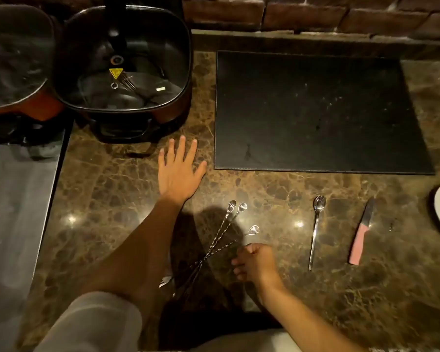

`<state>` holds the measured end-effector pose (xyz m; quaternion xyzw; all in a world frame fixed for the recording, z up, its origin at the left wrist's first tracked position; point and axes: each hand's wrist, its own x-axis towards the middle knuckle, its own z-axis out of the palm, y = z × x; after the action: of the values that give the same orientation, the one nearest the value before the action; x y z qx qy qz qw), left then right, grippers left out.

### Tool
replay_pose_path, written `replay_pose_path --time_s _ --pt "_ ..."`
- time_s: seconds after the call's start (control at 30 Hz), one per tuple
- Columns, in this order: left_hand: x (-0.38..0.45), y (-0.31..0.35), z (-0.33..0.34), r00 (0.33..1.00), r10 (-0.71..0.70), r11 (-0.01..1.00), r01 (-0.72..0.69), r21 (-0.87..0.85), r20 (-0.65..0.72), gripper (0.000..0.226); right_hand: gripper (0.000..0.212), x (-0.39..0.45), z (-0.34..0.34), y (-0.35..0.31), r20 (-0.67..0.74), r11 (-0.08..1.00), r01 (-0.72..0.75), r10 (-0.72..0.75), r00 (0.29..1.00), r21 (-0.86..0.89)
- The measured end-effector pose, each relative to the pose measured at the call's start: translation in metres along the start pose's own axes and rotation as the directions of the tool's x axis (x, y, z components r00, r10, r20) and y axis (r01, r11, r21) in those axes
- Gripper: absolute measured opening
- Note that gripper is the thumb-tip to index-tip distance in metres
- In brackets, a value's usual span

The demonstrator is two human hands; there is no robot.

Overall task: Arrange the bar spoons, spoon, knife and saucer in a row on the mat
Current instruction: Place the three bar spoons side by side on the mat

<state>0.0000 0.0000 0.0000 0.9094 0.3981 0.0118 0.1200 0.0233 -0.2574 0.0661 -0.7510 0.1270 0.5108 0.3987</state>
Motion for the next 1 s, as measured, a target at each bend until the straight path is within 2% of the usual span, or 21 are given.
replay_pose_path --time_s 0.03,0.13,0.3,0.43,0.57,0.73,0.83,1.0 --pt "0.0 0.0 -0.001 1.0 0.002 1.0 -0.002 0.015 0.007 0.071 0.027 0.002 0.005 0.002 0.023 0.999 -0.025 0.024 0.999 0.036" --pt "0.002 -0.002 0.0 1.0 -0.003 1.0 0.003 0.028 -0.011 0.07 0.026 0.002 0.02 -0.001 0.026 0.998 -0.065 0.065 0.998 0.001" --pt "0.003 -0.004 0.004 1.0 0.004 1.0 -0.004 0.015 -0.027 0.069 0.028 0.0 0.039 -0.001 -0.066 0.998 -0.01 0.014 0.998 0.067" --pt "0.004 -0.004 0.005 0.999 -0.002 1.0 0.002 0.015 -0.033 0.069 0.032 0.002 0.044 -0.003 -0.131 0.998 0.028 -0.022 0.991 0.048" --pt "0.005 -0.005 0.006 0.999 -0.002 1.0 0.002 0.015 -0.047 0.069 0.023 0.012 0.039 -0.016 -0.213 0.995 0.093 -0.081 0.974 0.047" --pt "0.007 -0.005 0.008 0.998 0.001 1.0 0.0 0.016 -0.061 0.068 0.022 0.027 0.023 -0.042 -0.276 0.963 0.218 -0.254 0.927 -0.156" --pt "0.007 -0.007 0.011 0.997 0.006 1.0 -0.005 0.019 -0.077 0.067 0.021 0.037 0.014 -0.054 -0.25 0.903 0.283 -0.37 0.895 -0.323" --pt "0.009 -0.007 0.014 0.996 -0.002 1.0 0.004 0.015 -0.088 0.067 0.017 0.045 0.004 -0.068 -0.215 0.705 0.403 -0.613 0.76 -0.584"
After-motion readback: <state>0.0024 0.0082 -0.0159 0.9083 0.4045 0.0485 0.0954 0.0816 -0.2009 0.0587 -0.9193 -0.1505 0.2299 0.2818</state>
